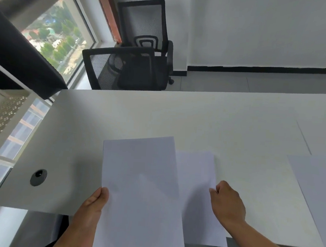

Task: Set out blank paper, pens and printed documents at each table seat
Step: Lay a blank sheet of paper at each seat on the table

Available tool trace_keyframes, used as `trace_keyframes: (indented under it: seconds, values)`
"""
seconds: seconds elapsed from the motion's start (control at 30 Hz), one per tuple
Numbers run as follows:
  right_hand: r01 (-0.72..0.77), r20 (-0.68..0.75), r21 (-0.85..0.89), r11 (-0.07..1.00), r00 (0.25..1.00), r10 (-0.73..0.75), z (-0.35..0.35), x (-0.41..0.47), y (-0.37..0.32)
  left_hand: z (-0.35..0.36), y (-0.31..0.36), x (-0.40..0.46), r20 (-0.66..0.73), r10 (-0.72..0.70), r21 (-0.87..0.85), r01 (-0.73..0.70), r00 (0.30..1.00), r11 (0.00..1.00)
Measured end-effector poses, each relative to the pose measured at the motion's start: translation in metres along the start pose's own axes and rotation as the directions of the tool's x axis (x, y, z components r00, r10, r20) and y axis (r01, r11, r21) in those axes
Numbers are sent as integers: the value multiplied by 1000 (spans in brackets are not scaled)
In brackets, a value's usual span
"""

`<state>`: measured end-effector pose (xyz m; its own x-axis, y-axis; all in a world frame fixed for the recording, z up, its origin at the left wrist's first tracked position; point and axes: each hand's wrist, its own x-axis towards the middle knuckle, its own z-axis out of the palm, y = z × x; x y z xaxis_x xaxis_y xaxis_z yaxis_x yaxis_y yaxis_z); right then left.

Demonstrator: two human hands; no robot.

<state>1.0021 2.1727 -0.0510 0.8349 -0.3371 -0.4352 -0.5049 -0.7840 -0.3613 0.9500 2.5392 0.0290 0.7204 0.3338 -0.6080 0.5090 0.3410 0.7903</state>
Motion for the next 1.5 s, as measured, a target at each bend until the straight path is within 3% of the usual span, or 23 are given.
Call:
trace_keyframes:
  seconds: [0.2,0.43,0.7,0.8,0.9,1.13,1.23,1.5]
  values:
    - [32,28,-30,999,999,-31,2,-2,3,30,7,-21,-21,119,24,-119,993,993]
    - [72,24,-95,993,997,-70,-2,0,3,21,-20,-8,13,-53,29,52,999,998]
    - [21,-7,-119,993,1000,-22,-4,0,1,35,-20,-16,79,-97,44,94,992,995]
    - [4,-57,-9,1000,998,-4,-8,-5,1,43,-16,-20,100,-88,68,82,991,994]
    - [61,-63,224,973,997,-48,-18,-13,-4,52,-12,-23,145,-93,69,84,985,994]
    - [-6,150,703,711,979,-140,-54,-48,-24,80,-1,-32,190,-109,63,98,976,993]
    - [-66,207,774,630,966,-154,-68,-58,-25,87,2,-36,196,-88,59,78,977,995]
    - [63,68,834,549,974,-215,-90,-72,-18,109,4,-41,267,-116,89,95,957,992]
